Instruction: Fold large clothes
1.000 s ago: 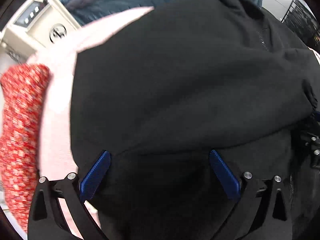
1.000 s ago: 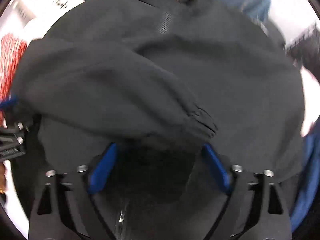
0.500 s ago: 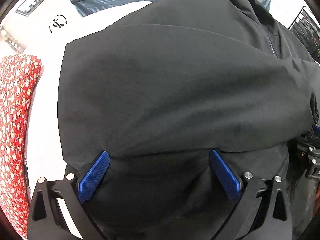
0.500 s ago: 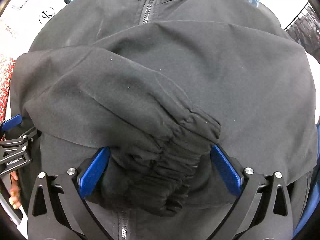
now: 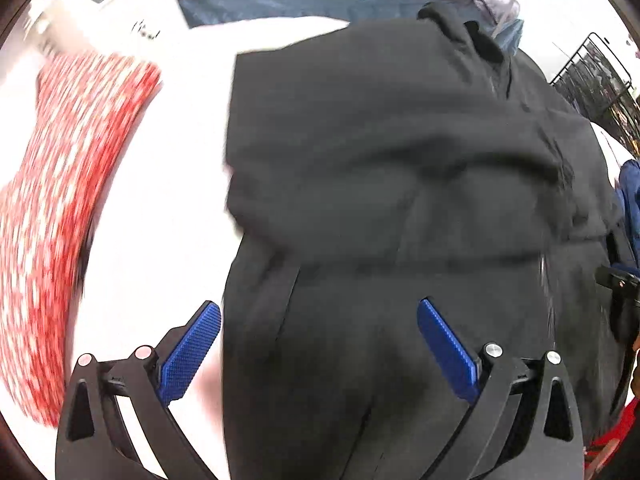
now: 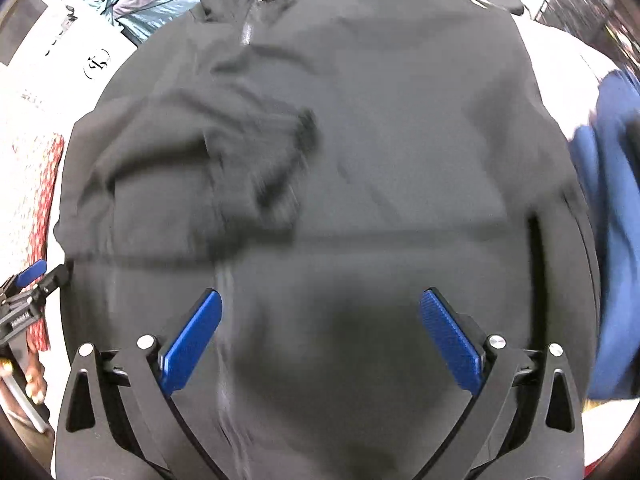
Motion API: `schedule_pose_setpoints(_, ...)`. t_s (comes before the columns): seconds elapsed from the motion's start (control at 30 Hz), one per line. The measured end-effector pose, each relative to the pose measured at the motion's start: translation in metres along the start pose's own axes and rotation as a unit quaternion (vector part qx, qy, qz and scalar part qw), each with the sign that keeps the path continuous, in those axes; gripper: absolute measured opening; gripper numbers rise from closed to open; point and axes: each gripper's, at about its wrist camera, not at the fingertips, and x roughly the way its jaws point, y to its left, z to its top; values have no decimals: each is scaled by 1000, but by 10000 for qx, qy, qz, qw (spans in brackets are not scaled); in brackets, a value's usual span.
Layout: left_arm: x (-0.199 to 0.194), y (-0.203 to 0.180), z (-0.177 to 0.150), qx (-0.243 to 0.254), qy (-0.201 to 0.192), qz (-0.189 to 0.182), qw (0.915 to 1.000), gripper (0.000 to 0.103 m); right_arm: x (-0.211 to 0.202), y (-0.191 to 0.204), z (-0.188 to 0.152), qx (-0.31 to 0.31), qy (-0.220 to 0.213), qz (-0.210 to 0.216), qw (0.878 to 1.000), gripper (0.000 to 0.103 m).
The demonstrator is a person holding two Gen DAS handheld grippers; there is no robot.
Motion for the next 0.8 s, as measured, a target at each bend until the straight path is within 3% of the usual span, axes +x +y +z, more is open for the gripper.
schedule_pose_setpoints(0.23, -10, 39, -75, -492, 426, -39, 9979, 97, -6, -58, -81, 279, 272, 241, 9989, 98)
schedule_pose_setpoints(0.4, -22, 62, -99, -619, 397, -4, 9973, 97, -32, -106, -121, 616, 39, 254, 9978, 98)
schedule_pose_setpoints(0.53, -31, 81, -115, -638, 326, -38, 9974, 97, -63, -155, -124, 912, -194, 237, 9954, 95)
schedule_pose_setpoints(0.63, -35, 89, -130, -705, 336, -94, 9969, 91, -77, -193, -138, 1120, -286, 240, 9930, 91)
schedule_pose_setpoints(0.77, -36, 100, -149, -840, 413, -460, 9945, 78, -76, -221, -156, 1225, -86, 445, 9914, 87)
schedule_pose_setpoints(0.8, -41, 109, -166, -876, 433, -557, 9937, 75, -71, -224, -160, 1224, -10, 525, 9911, 86)
